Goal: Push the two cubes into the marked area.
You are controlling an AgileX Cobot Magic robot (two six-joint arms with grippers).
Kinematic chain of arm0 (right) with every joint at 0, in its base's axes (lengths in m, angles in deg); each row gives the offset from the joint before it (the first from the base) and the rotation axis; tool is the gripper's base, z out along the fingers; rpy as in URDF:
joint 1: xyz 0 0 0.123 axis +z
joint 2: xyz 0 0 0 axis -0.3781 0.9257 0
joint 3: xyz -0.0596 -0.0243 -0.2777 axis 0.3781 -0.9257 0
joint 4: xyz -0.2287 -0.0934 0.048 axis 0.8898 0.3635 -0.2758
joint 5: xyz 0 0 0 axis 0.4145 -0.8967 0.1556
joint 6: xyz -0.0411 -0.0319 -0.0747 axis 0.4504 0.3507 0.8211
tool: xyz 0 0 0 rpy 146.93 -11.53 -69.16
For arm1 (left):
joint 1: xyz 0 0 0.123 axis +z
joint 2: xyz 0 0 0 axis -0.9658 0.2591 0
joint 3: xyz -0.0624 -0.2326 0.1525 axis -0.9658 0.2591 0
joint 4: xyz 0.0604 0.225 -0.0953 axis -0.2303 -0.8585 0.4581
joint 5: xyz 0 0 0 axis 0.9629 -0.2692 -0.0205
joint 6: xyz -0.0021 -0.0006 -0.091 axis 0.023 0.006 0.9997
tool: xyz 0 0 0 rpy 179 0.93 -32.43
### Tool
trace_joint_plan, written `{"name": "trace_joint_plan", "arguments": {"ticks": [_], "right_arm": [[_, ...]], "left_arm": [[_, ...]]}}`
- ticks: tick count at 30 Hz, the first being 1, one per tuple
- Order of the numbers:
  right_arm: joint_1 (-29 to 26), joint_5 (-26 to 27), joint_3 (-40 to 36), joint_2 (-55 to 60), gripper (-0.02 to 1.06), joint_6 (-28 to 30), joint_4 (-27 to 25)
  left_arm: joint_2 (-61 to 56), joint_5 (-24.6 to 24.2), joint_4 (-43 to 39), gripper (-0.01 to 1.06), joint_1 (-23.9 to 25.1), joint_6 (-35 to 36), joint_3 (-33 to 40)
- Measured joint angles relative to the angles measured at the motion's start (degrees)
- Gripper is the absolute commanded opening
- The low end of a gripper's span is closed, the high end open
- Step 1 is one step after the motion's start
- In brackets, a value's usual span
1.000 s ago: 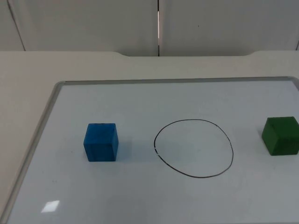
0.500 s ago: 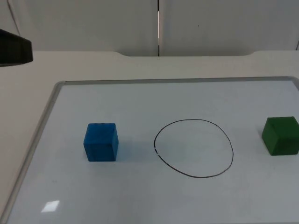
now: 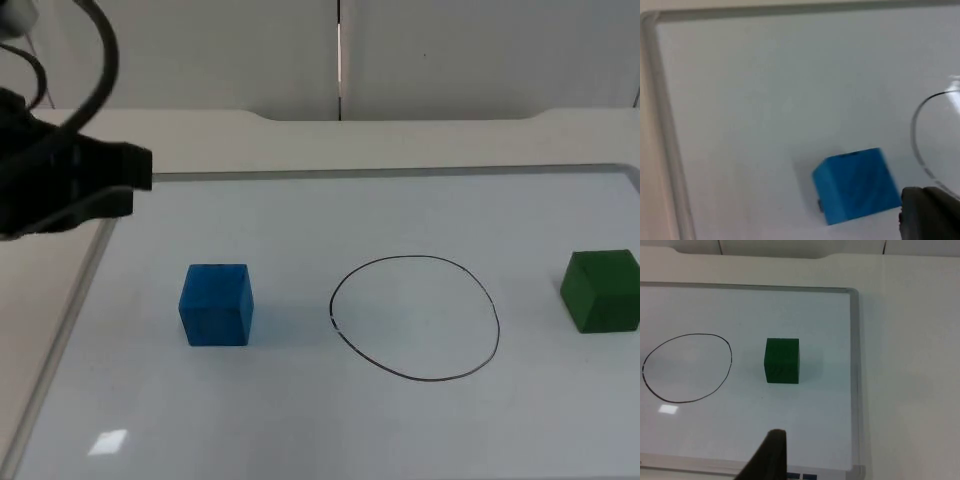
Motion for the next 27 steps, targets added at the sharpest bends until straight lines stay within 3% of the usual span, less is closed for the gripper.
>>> {"name": "trace_joint_plan", "arguments": {"ticks": [11,27], "right_arm": [[0.00,0.00,0.00,0.00,1.05,0.00,0.00],[0.00,0.00,0.00,0.00,1.05,0.00,0.00]], "left_arm": [[16.04,1.54,0.31,0.00,-0.12,-0.34,-9.99],[29.10,7.97,0.41,0.00,-0.12,-0.44,-11.71]]}}
